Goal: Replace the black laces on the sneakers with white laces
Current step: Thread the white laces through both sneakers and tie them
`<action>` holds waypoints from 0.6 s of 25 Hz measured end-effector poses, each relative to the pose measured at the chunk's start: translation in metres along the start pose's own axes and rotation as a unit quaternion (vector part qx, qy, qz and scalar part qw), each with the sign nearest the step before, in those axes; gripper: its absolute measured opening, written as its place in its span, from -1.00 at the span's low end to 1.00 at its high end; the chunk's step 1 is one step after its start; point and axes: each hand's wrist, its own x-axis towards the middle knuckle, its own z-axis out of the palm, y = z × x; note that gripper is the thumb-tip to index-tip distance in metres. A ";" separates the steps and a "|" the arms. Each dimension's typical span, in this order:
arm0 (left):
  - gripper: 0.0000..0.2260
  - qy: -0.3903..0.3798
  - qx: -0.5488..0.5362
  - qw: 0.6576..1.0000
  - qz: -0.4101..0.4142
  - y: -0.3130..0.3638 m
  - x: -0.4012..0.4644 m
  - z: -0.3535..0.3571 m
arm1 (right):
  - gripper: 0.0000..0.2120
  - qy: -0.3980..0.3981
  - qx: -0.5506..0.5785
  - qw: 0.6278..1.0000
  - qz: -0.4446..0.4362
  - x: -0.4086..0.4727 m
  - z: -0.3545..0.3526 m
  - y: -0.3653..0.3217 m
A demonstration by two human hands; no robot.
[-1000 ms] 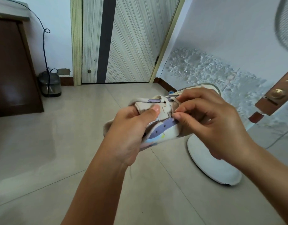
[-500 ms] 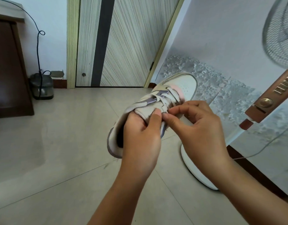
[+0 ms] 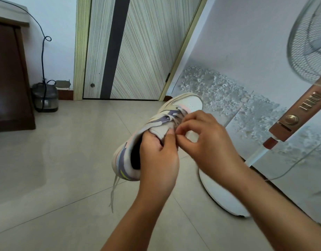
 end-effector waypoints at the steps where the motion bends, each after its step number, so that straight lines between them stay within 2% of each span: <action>1: -0.81 -0.005 -0.006 0.999 -0.035 0.002 0.003 -0.004 | -0.97 -0.044 0.072 0.996 0.026 0.005 -0.011 0.004; 2: -0.86 -0.014 -0.009 0.997 -0.076 0.007 0.005 -0.009 | -0.96 -0.068 0.111 0.991 0.023 0.009 -0.022 0.008; 5: -0.91 -0.082 0.019 0.980 -0.180 0.026 0.009 -0.024 | -0.88 -0.104 0.072 0.987 -0.103 0.020 -0.038 0.018; 7: -0.91 -0.138 0.071 0.966 -0.205 0.035 0.009 -0.034 | -0.86 -0.171 0.064 0.973 -0.140 0.022 -0.040 0.021; 10: -0.90 -0.185 0.087 0.952 -0.229 0.041 0.008 -0.047 | -0.88 -0.213 0.062 0.960 -0.168 0.020 -0.041 0.022; 13: -0.73 -0.187 0.117 0.939 -0.263 0.040 0.009 -0.054 | -0.86 -0.194 -0.006 0.941 -0.278 0.014 -0.030 0.024; 15: -0.71 -0.197 0.119 0.932 -0.280 0.039 0.008 -0.057 | -0.87 -0.173 -0.055 0.926 -0.332 0.010 -0.024 0.025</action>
